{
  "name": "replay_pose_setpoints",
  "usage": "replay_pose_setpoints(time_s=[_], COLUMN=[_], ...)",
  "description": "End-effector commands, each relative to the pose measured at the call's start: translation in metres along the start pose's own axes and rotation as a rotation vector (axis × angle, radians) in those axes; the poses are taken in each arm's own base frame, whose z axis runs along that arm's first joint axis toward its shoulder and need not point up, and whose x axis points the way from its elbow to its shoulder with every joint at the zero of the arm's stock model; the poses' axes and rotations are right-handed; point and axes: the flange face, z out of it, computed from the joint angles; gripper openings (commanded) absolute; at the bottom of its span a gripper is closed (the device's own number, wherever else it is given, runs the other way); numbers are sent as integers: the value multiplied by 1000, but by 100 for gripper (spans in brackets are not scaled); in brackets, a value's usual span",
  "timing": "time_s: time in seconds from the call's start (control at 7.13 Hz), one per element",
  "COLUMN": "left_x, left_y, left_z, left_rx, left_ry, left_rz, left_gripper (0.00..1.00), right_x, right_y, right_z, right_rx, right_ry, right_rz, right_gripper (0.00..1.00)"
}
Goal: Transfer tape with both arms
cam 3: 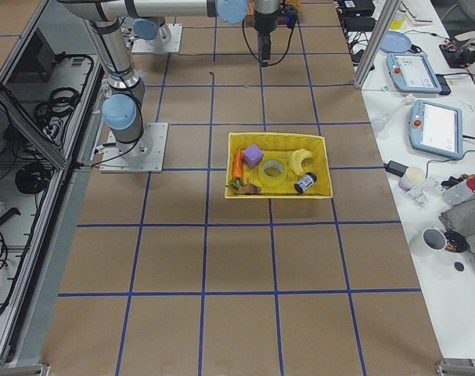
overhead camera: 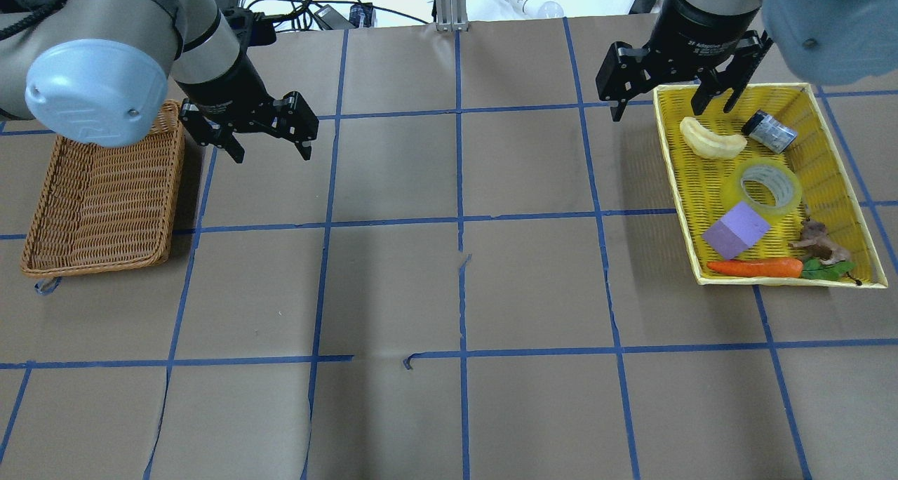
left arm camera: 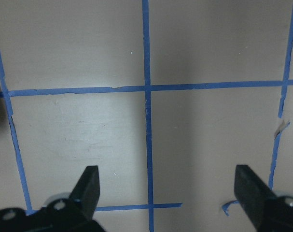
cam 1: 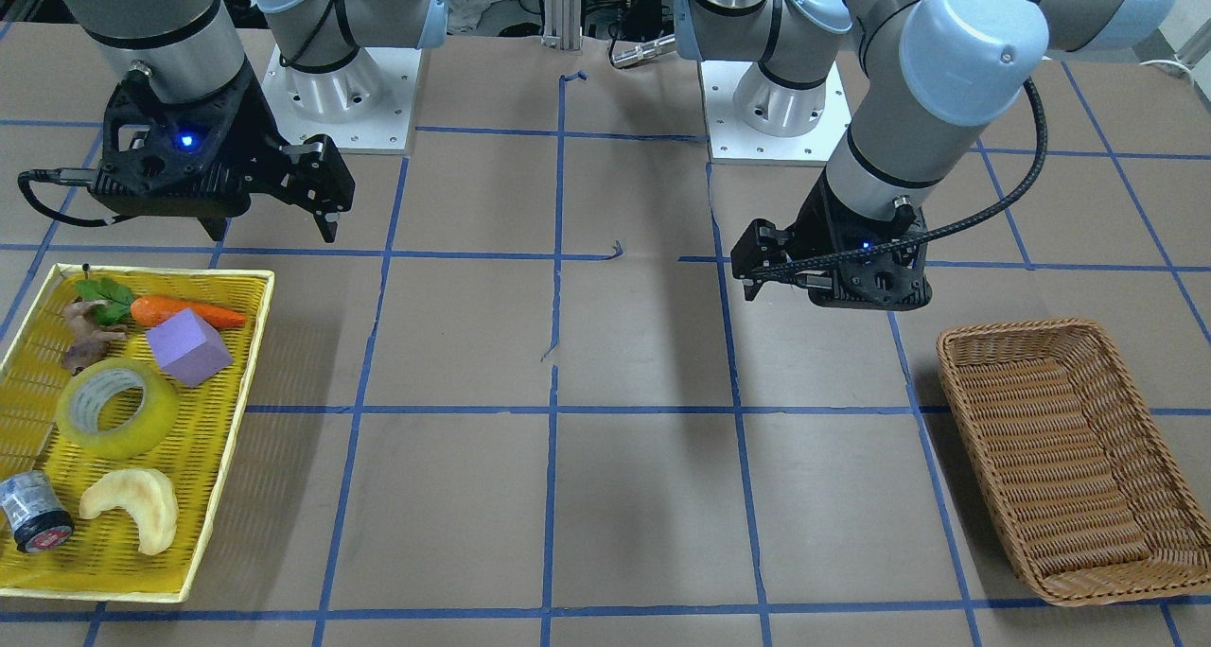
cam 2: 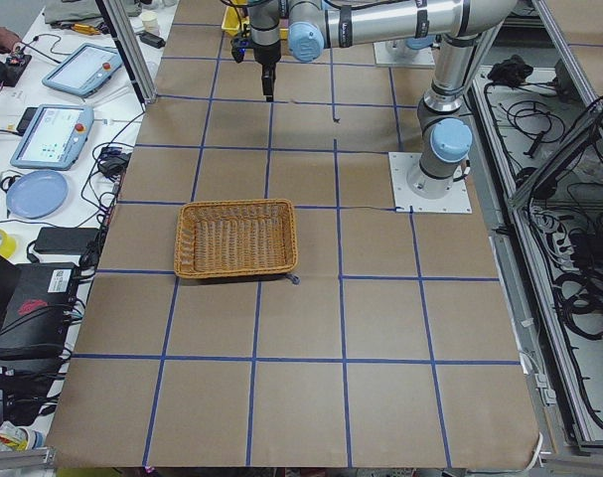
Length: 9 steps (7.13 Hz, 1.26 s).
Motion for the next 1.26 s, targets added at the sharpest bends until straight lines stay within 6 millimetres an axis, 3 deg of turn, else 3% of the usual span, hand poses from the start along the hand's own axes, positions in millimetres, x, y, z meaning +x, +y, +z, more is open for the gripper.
replay_pose_setpoints(time_s=[0.0,0.28,0.56,0.7,0.84,1.12], left_x=[0,0,0,0,0,0], left_y=[0,0,0,0,0,0], left_z=[0,0,1,2,1,1], left_rx=[0,0,-2,-3,-1,-1], left_ry=[1,3,1,0,3,3], left_rz=[0,0,0,0,0,0], left_gripper=[100,100,100,100,100,100], right_x=[1,1,14,44,90,165], right_y=[0,0,-7,-19,-35,-66], right_z=[1,1,10,19,38,92], right_rx=[-5,-5,-16,-27,-33,-46], right_ry=[2,2,16,12,-3,-11], right_rz=[2,-1,-49,-91,-226,-379], right_gripper=[100,100,100,100,100,100])
